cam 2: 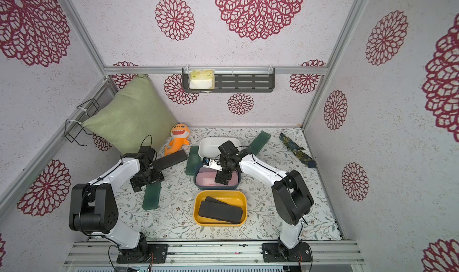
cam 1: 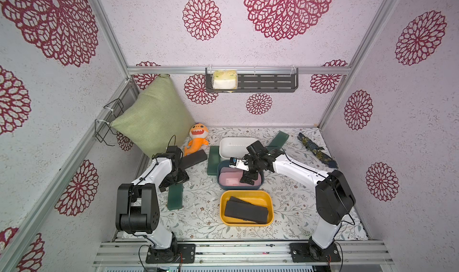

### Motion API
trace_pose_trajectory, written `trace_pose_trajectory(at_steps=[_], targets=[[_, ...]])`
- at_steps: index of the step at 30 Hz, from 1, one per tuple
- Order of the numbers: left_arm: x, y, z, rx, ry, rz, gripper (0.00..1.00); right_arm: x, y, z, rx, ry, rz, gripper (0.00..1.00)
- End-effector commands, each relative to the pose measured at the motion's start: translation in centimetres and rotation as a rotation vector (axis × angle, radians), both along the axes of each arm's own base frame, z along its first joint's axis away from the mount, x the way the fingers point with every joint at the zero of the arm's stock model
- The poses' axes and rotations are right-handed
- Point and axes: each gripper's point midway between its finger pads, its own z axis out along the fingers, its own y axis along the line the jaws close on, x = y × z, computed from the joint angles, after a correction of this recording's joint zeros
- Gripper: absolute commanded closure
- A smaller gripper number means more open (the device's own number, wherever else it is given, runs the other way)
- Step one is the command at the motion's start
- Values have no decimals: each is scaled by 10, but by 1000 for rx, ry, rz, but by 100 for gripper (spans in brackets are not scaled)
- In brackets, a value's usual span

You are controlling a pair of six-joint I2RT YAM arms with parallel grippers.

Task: Place the pencil cases by color into the storage box
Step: Place the pencil case at the storage box, then pick up the pencil case from the center of the board.

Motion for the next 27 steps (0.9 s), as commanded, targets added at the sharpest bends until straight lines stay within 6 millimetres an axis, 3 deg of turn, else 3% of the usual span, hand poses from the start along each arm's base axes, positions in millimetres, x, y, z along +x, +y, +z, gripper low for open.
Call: trace_pose_trajectory(at_steps=[1, 20, 24, 27], targets=[[10, -5, -9, -45, 0, -47, 3, 7, -5, 31, 80, -65, -46, 1], [22, -7, -45, -65, 79, -82, 3, 9, -18, 34, 100, -79, -80, 1], [25, -5, -47, -55, 86, -89, 3, 9, -19, 36, 101, -81, -87, 1], [30, -5, -38, -50, 61, -98, 3, 8, -20, 36, 98, -84, -91, 1]])
